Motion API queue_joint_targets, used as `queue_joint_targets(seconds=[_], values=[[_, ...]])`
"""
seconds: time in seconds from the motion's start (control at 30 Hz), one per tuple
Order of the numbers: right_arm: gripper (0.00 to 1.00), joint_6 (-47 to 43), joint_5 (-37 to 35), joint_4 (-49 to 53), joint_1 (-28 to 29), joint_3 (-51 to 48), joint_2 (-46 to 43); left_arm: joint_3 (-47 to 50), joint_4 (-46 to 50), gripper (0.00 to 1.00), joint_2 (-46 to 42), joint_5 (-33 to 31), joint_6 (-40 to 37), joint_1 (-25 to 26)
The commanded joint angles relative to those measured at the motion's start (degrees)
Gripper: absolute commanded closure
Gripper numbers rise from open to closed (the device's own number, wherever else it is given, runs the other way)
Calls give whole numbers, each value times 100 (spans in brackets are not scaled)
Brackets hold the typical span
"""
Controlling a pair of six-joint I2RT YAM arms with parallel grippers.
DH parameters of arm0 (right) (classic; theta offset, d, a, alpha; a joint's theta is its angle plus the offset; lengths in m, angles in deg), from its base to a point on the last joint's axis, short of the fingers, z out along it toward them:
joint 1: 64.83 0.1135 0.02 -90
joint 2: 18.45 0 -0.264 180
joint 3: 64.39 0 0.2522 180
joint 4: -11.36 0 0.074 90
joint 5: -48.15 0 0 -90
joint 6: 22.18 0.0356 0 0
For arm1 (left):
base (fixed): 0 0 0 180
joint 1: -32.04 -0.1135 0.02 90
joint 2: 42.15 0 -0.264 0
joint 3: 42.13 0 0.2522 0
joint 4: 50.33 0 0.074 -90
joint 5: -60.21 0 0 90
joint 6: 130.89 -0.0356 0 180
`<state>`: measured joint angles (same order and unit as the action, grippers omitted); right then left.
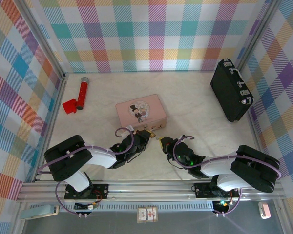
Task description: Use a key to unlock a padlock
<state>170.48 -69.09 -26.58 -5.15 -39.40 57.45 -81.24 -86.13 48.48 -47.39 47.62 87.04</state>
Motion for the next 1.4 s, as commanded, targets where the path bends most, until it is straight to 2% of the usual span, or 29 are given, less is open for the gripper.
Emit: queue_joint_targets(seconds=[0.0,0.33,0.9,1.37], values=[[100,-103,-121,-24,-21,-1,-69,-331,-744,99,-177,106,8,123],[100,-68,-24,-296,-26,59,197,-419,-739,98,-143,100,9,228],[100,-262,81,-226,-34,108,145,-488,-641,98,-28,225,-4,248],[100,-513,753,-600,-378,279,595,-727,-496,99,113,640,-27,309]])
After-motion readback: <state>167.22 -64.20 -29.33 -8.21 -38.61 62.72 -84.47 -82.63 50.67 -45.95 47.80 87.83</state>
